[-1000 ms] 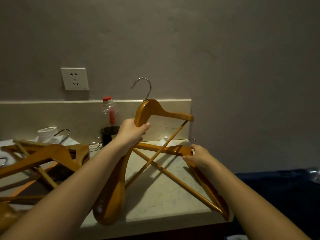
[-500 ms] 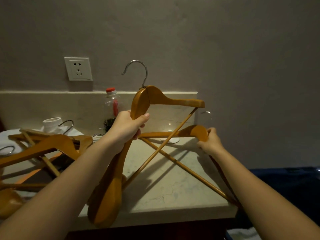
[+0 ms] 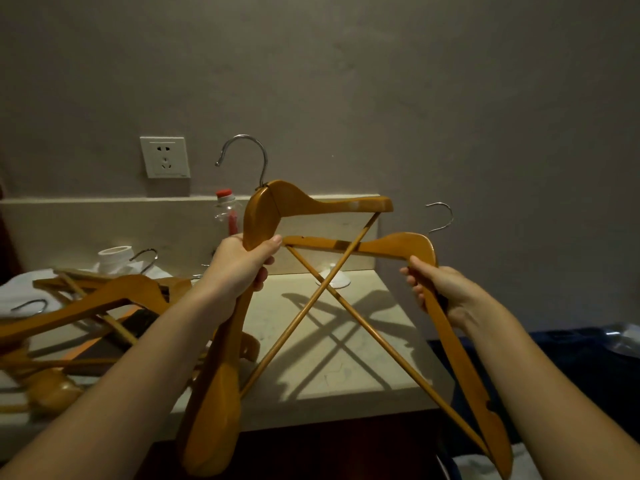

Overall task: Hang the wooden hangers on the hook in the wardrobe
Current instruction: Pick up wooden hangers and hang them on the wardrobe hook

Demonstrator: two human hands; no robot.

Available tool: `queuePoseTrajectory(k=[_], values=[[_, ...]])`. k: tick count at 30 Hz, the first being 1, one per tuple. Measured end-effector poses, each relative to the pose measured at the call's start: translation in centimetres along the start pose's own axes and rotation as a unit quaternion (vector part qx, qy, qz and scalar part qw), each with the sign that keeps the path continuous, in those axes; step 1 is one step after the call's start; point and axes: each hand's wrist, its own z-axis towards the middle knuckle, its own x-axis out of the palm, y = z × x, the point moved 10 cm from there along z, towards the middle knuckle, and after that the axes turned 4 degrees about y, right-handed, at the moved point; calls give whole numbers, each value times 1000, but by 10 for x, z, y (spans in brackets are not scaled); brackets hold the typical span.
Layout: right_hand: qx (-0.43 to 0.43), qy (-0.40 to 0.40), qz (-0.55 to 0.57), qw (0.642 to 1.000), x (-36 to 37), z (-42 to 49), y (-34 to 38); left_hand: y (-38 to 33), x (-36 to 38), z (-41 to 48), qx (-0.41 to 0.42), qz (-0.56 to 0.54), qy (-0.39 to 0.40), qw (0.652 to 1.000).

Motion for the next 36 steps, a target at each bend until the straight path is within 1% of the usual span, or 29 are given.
queuePoseTrajectory(k=[3, 7, 11, 15, 20, 25, 30, 34, 36], values=[[-14, 30, 18, 999, 27, -25, 3, -9, -30, -25, 2, -6, -20, 1000], [-7, 96, 53, 994, 82, -55, 1, -19, -89, -68, 16, -12, -57, 998], [-12, 160, 34, 986, 153, -90, -6, -20, -155, -127, 6, 3, -94, 996], [15, 223, 16, 975, 225, -131, -32, -12, -218, -204, -14, 37, -148, 988], [71, 297, 8, 952, 303, -177, -88, 13, -283, -304, -53, 68, -220, 972], [120, 348, -47, 929, 369, -210, -158, 49, -326, -393, -105, 73, -278, 952], [138, 395, -109, 902, 416, -235, -226, 96, -340, -464, -153, 84, -337, 925], [174, 436, -173, 866, 439, -241, -286, 140, -337, -508, -206, 84, -364, 904], [191, 460, -210, 842, 446, -240, -317, 164, -332, -529, -246, 83, -378, 889]])
